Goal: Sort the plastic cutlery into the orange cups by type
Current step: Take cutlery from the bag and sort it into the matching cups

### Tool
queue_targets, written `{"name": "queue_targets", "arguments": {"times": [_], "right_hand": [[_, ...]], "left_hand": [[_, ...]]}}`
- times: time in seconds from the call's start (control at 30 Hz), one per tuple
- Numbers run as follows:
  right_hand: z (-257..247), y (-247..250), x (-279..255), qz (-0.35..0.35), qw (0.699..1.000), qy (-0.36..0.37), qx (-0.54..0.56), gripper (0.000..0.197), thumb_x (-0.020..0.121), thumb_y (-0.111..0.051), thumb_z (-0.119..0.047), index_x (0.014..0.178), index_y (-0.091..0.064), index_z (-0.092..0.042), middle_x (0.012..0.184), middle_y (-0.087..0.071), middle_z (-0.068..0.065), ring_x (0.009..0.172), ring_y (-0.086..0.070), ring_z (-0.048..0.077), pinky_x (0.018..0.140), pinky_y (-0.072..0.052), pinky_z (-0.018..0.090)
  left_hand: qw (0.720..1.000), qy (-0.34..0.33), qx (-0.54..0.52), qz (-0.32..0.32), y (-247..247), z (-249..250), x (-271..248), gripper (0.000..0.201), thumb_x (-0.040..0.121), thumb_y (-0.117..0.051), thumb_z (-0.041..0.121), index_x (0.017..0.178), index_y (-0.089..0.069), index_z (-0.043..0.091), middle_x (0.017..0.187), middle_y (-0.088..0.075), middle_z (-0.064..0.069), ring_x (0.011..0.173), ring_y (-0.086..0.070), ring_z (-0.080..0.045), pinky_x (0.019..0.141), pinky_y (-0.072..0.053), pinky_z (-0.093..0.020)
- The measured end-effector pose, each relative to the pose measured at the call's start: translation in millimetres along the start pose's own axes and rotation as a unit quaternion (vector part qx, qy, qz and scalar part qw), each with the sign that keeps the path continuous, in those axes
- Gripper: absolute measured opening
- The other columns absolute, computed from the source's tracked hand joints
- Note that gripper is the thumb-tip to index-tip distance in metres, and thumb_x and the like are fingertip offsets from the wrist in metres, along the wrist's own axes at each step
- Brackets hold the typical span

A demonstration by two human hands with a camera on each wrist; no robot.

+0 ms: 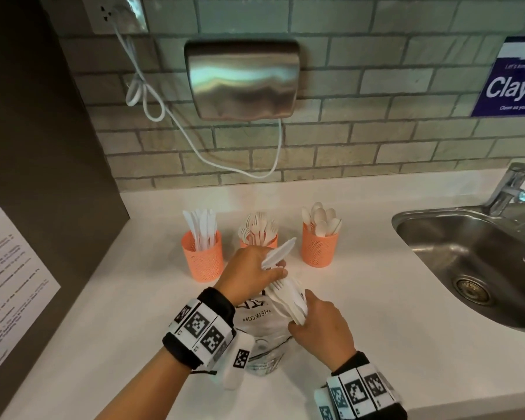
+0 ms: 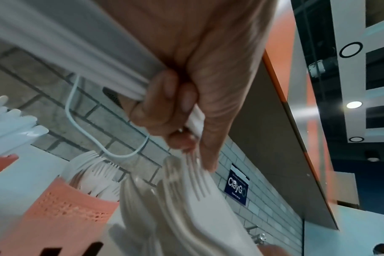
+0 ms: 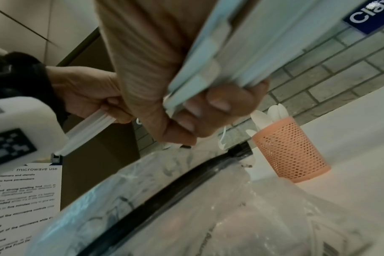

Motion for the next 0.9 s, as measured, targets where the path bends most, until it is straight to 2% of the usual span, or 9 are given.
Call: {"name": "queue_targets", "arguments": {"times": [0.17, 0.23, 0.3, 0.33, 0.4, 0.53, 0.7, 0.8, 0.9], "right_hand": [[2.8, 0.0, -2.9, -0.014, 1.0, 0.011, -0.025, 0.032, 0.077, -0.056, -0.026, 0.105, -0.048, -0.014, 0.093, -0.066, 0.007, 0.083, -0.063, 0.027, 0.061, -0.044, 0.029], [4.8, 1.0, -2.5, -0.016, 1.0, 0.014, -0.02, 0.031, 0.076, -0.056, -0.026, 0.104, -0.049, -0.014, 0.091, -0.066, 0.007, 0.081, -0.062, 0.028, 0.06, -0.043, 0.029], [5.5, 2.9, -1.2, -0.013, 1.0, 0.018, -0.013, 0.031, 0.074, -0.056, -0.026, 0.103, -0.05, -0.015, 0.089, -0.066, 0.007, 0.079, -0.062, 0.028, 0.058, -0.041, 0.028], [5.3, 3.7, -0.9, -0.012, 1.0, 0.02, -0.01, 0.032, 0.074, -0.056, -0.026, 0.103, -0.05, -0.015, 0.089, -0.066, 0.007, 0.078, -0.062, 0.028, 0.058, -0.04, 0.028], [4.2, 4.4, -0.5, -0.012, 1.0, 0.026, 0.0, 0.033, 0.074, -0.057, -0.026, 0.105, -0.051, -0.015, 0.088, -0.066, 0.007, 0.078, -0.062, 0.028, 0.058, -0.041, 0.028], [2.6, 3.9, -0.7, -0.011, 0.999, 0.035, 0.016, 0.035, 0.073, -0.057, -0.026, 0.106, -0.052, -0.016, 0.087, -0.067, 0.006, 0.077, -0.062, 0.026, 0.058, -0.042, 0.027], [1.1, 4.9, 0.1, -0.016, 0.999, 0.036, 0.033, 0.031, 0.075, -0.058, -0.024, 0.104, -0.052, -0.014, 0.08, -0.058, 0.0, 0.069, -0.054, 0.021, 0.05, -0.036, 0.021], [0.1, 4.3, 0.3, -0.021, 0.998, 0.041, 0.043, 0.029, 0.074, -0.058, -0.023, 0.101, -0.053, -0.012, 0.081, -0.061, 0.003, 0.072, -0.057, 0.023, 0.056, -0.039, 0.025], [0.9, 1.8, 0.1, -0.031, 0.997, 0.037, 0.059, 0.029, 0.074, -0.058, -0.022, 0.101, -0.053, -0.012, 0.085, -0.064, 0.006, 0.076, -0.06, 0.025, 0.059, -0.042, 0.027]], "left_hand": [[0.997, 0.033, 0.007, -0.066, -0.4, -6.0, 2.4, 0.011, 0.083, -0.066, 0.019, 0.076, -0.065, 0.011, 0.085, -0.07, -0.014, 0.081, -0.066, -0.027, 0.073, -0.05, -0.033], [0.996, 0.04, -0.037, -0.067, 4.0, -3.8, 3.2, 0.008, 0.087, -0.062, 0.016, 0.08, -0.063, 0.012, 0.08, -0.066, -0.007, 0.074, -0.063, -0.018, 0.068, -0.047, -0.019], [0.991, 0.053, -0.116, -0.034, 10.6, 0.2, 3.3, 0.009, 0.091, -0.056, 0.013, 0.089, -0.06, 0.006, 0.073, -0.058, 0.0, 0.057, -0.054, -0.001, 0.049, -0.038, -0.006], [0.985, 0.071, -0.155, -0.014, 12.7, 0.1, 2.3, 0.009, 0.092, -0.054, 0.012, 0.092, -0.059, 0.004, 0.067, -0.056, 0.003, 0.045, -0.049, 0.005, 0.041, -0.033, -0.005], [0.97, 0.112, -0.215, 0.007, 11.5, -2.3, -2.1, 0.006, 0.092, -0.054, 0.012, 0.091, -0.057, 0.006, 0.053, -0.054, 0.009, 0.03, -0.04, 0.003, 0.033, -0.028, -0.008], [0.962, 0.127, -0.239, -0.027, -0.7, 3.7, -13.4, 0.007, 0.087, -0.061, 0.007, 0.083, -0.055, 0.006, 0.033, -0.048, 0.012, 0.027, -0.041, 0.003, 0.033, -0.029, -0.006], [0.951, 0.136, -0.278, 0.023, 3.7, -1.5, -9.8, 0.006, 0.089, -0.059, 0.011, 0.09, -0.054, 0.007, 0.043, -0.047, 0.007, 0.029, -0.035, 0.0, 0.031, -0.026, -0.011], [0.944, 0.153, -0.29, 0.03, 4.5, -6.4, -7.9, 0.006, 0.087, -0.061, 0.013, 0.089, -0.056, 0.009, 0.038, -0.045, 0.008, 0.029, -0.033, -0.001, 0.03, -0.023, -0.013], [0.949, 0.154, -0.275, 0.015, 0.7, -7.1, -7.6, 0.009, 0.083, -0.067, 0.012, 0.082, -0.058, 0.01, 0.049, -0.048, 0.005, 0.032, -0.035, -0.001, 0.031, -0.024, -0.014]]}}
Point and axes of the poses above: each hand's wrist, its own x-axis towards the middle knuckle, its own y-axis out of the back of the hand, z = x × y, the point moved 5 cm from there along x, towards the middle knuckle
